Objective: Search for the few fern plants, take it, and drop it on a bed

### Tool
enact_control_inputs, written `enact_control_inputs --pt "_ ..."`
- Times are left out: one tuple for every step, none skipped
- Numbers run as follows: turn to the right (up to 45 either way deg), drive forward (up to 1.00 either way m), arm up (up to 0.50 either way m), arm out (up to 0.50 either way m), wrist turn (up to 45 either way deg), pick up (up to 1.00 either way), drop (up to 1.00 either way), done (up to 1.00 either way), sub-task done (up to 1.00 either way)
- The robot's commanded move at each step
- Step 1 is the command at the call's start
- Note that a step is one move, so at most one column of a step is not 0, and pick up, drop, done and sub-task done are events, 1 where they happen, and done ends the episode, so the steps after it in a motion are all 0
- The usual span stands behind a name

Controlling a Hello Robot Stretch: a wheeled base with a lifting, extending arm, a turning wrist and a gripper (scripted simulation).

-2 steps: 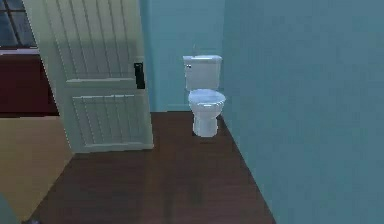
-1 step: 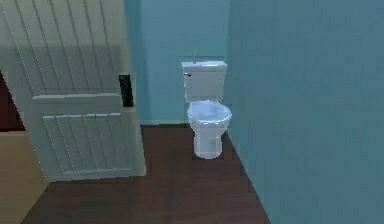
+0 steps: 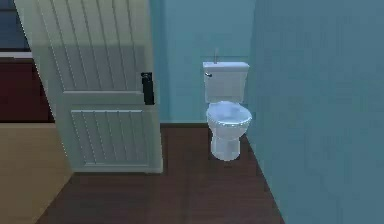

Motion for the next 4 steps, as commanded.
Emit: enact_control_inputs --pt "0.0 0.30 0.00 0.00 0.0 0.00 0.00 0.00 0.00" --pt "0.0 0.30 0.00 0.00 0.0 0.00 0.00 0.00 0.00" --pt "-45.0 0.00 0.00 0.00 0.0 0.00 0.00 0.00 0.00" --pt "-24.0 0.00 0.00 0.00 0.0 0.00 0.00 0.00 0.00"
